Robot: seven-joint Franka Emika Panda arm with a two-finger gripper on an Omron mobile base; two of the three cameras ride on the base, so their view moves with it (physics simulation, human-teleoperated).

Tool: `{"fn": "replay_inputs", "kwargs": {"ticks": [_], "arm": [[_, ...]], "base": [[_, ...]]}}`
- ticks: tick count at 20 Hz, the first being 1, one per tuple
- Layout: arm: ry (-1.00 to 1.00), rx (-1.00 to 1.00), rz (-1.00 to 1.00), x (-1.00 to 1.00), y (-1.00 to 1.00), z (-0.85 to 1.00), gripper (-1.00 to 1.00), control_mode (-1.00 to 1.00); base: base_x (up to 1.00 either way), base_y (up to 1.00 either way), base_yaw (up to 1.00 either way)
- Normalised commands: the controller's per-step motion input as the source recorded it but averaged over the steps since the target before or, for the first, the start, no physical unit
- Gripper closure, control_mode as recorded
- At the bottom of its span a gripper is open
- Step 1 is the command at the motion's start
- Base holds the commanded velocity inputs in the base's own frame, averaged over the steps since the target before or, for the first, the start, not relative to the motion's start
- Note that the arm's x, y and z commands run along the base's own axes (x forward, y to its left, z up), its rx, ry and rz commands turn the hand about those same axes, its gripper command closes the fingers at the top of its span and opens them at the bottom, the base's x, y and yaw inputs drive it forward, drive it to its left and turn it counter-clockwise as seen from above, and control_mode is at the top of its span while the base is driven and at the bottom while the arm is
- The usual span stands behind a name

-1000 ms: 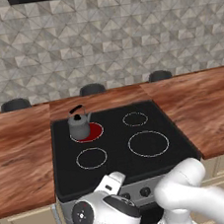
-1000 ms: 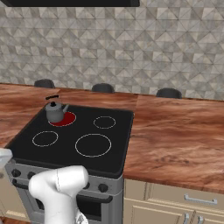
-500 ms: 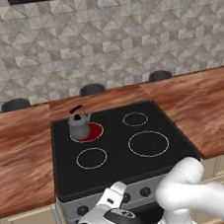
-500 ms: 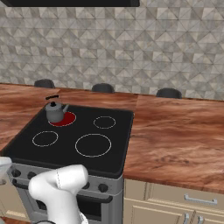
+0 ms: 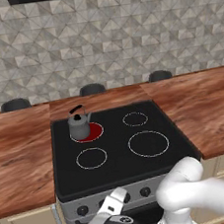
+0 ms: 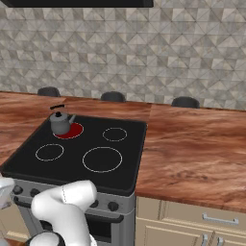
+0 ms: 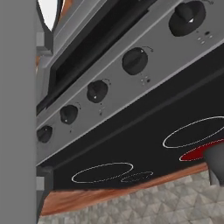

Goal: The kettle is done boiling. Turn off the stove, then wait for 300 timesteps before moving the kettle to the dining table.

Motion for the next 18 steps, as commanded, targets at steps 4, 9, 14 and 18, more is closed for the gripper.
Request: {"fn": "replay_inputs", "kwargs": {"ticks": [4, 9, 14, 18], "arm": [[0.00, -0.05, 0.00, 0.14, 0.00, -0.24, -1.00, -1.00], [0.00, -0.03, 0.00, 0.18, 0.01, -0.18, -1.00, -1.00], [0.00, -0.01, 0.00, 0.19, 0.03, -0.16, -1.00, -1.00], [0.00, -0.03, 0.00, 0.19, 0.08, -0.26, -1.00, -1.00]], "base": [[0.00, 0.00, 0.00], [0.00, 0.00, 0.00], [0.00, 0.00, 0.00], [0.00, 0.00, 0.00]]}}
